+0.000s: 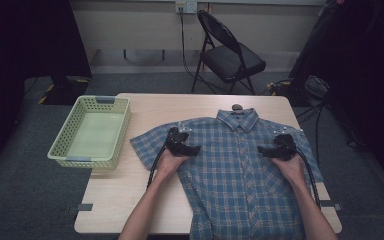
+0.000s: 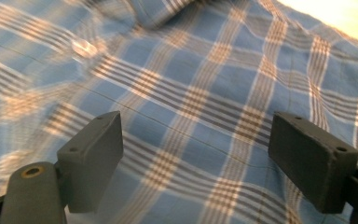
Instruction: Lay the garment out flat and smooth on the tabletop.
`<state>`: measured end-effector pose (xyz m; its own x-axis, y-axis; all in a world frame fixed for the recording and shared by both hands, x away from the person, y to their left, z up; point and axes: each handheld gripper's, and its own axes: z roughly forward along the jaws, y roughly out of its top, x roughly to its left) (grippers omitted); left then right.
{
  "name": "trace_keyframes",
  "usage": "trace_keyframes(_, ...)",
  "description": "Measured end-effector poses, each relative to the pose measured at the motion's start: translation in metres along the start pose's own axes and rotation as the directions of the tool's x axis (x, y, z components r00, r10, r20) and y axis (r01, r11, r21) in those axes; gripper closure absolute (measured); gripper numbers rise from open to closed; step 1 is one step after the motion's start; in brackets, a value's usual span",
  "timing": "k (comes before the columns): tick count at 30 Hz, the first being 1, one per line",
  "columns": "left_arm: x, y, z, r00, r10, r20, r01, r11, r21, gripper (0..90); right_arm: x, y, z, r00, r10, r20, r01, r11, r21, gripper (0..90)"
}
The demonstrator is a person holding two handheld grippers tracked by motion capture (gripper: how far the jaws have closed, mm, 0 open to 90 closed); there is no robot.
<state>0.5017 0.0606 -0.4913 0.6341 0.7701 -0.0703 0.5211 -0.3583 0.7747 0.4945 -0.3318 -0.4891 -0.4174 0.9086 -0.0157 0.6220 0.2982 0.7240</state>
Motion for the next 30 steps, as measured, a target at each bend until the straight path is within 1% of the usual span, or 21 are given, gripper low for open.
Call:
trace_keyframes(1, -0.004, 0.001, -0.005, 0.9998, 0.017, -0.009, -0.017, 0.9998, -0.011, 16.6, 0.0, 0.001, -0.005, 0.9996, 0.009, -0.026, -0.01, 1.0, -0.013, 17.1)
trace_keyframes(2, -0.008, 0.001, -0.012, 0.9988, 0.045, -0.021, -0.045, 0.9989, -0.01, 16.5, 0.001, 0.003, -0.011, 0.9983, 0.021, -0.055, -0.023, 0.999, -0.023, 17.2)
trace_keyframes(3, -0.011, 0.001, -0.019, 0.9982, 0.059, -0.013, -0.059, 0.9981, -0.016, 16.5, 0.003, 0.004, -0.016, 0.996, 0.026, -0.086, -0.029, 0.999, -0.029, 17.5)
trace_keyframes(4, -0.015, 0.001, -0.025, 0.9979, 0.065, -0.005, -0.065, 0.9978, -0.011, 16.7, 0.006, 0.006, -0.022, 0.9943, 0.018, -0.105, -0.02, 1.0, -0.021, 17.5)
trace_keyframes(5, -0.02, 0.0, -0.031, 0.9981, 0.061, 0.006, -0.061, 0.9981, -0.009, 17.2, 0.009, 0.006, -0.029, 0.9937, 0.006, -0.112, -0.008, 1.0, -0.016, 17.5)
trace_keyframes(7, -0.03, -0.006, -0.042, 0.9974, 0.06, 0.041, -0.059, 0.9982, -0.012, 18.5, 0.015, 0.002, -0.042, 0.9917, -0.016, -0.127, 0.01, 0.999, -0.046, 18.2)
trace_keyframes(8, -0.036, -0.011, -0.046, 0.9961, 0.067, 0.057, -0.067, 0.9977, -0.007, 19.6, 0.018, -0.002, -0.049, 0.9916, -0.015, -0.128, 0.009, 0.999, -0.048, 19.3)
trace_keyframes(10, -0.049, -0.022, -0.054, 0.9913, 0.088, 0.098, -0.088, 0.9961, -0.005, 21.1, 0.021, -0.013, -0.061, 0.9872, -0.009, -0.159, 0.0, 0.998, -0.06, 19.5)
trace_keyframes(12, -0.063, -0.032, -0.061, 0.9885, 0.107, 0.107, -0.108, 0.9942, 0.0, 22.6, 0.025, -0.027, -0.07, 0.9854, -0.013, -0.17, 0.004, 0.999, -0.054, 20.3)
trace_keyframes(13, -0.069, -0.036, -0.064, 0.9855, 0.122, 0.118, -0.123, 0.9924, 0.003, 22.7, 0.027, -0.034, -0.073, 0.9849, -0.017, -0.172, 0.008, 0.999, -0.048, 20.3)
trace_keyframes(15, -0.076, -0.041, -0.068, 0.9831, 0.134, 0.125, -0.135, 0.9908, 0.0, 24.4, 0.031, -0.048, -0.077, 0.9843, -0.015, -0.176, 0.008, 0.999, -0.04, 20.4)
trace_keyframes(17, -0.079, -0.044, -0.066, 0.9807, 0.154, 0.121, -0.158, 0.9873, 0.021, 25.5, 0.035, -0.059, -0.078, 0.9903, -0.034, -0.135, 0.029, 0.999, -0.044, 20.6)
trace_keyframes(18, -0.078, -0.045, -0.061, 0.9814, 0.156, 0.112, -0.162, 0.9858, 0.044, 26.6, 0.036, -0.063, -0.076, 0.9925, -0.054, -0.11, 0.051, 0.998, -0.032, 20.5)
trace_keyframes(19, -0.076, -0.046, -0.055, 0.9838, 0.146, 0.103, -0.154, 0.9853, 0.074, 26.5, 0.036, -0.065, -0.073, 0.9938, -0.062, -0.093, 0.062, 0.998, -0.006, 20.5)
trace_keyframes(20, -0.074, -0.048, -0.049, 0.9844, 0.139, 0.108, -0.15, 0.9833, 0.103, 25.9, 0.035, -0.067, -0.07, 0.9948, -0.061, -0.082, 0.062, 0.998, 0.01, 20.5)
trace_keyframes(21, -0.072, -0.048, -0.047, 0.9823, 0.161, 0.096, -0.169, 0.9824, 0.08, 24.3, 0.033, -0.068, -0.067, 0.9954, -0.065, -0.07, 0.066, 0.998, 0.014, 18.9)
trace_keyframes(22, -0.071, -0.047, -0.045, 0.9838, 0.154, 0.091, -0.162, 0.9834, 0.082, 24.0, 0.03, -0.07, -0.066, 0.9961, -0.056, -0.067, 0.056, 0.998, -0.003, 19.8)
trace_keyframes(23, -0.069, -0.043, -0.043, 0.9832, 0.158, 0.091, -0.167, 0.9817, 0.092, 24.0, 0.027, -0.07, -0.066, 0.9974, -0.043, -0.057, 0.043, 0.999, -0.006, 19.6)
trace_keyframes(25, -0.065, -0.042, -0.039, 0.9859, 0.146, 0.082, -0.152, 0.9855, 0.076, 24.5, 0.022, -0.069, -0.064, 0.998, -0.045, -0.046, 0.044, 0.999, -0.009, 19.2)
trace_keyframes(27, -0.06, -0.042, -0.035, 0.9869, 0.142, 0.077, -0.146, 0.9884, 0.043, 24.7, 0.016, -0.067, -0.061, 0.9983, -0.042, -0.04, 0.042, 0.999, -0.011, 18.7)
trace_keyframes(30, -0.055, -0.039, -0.032, 0.9864, 0.146, 0.076, -0.149, 0.9881, 0.038, 26.8, 0.002, -0.063, -0.056, 0.9991, -0.029, -0.03, 0.029, 1.0, -0.009, 17.9)
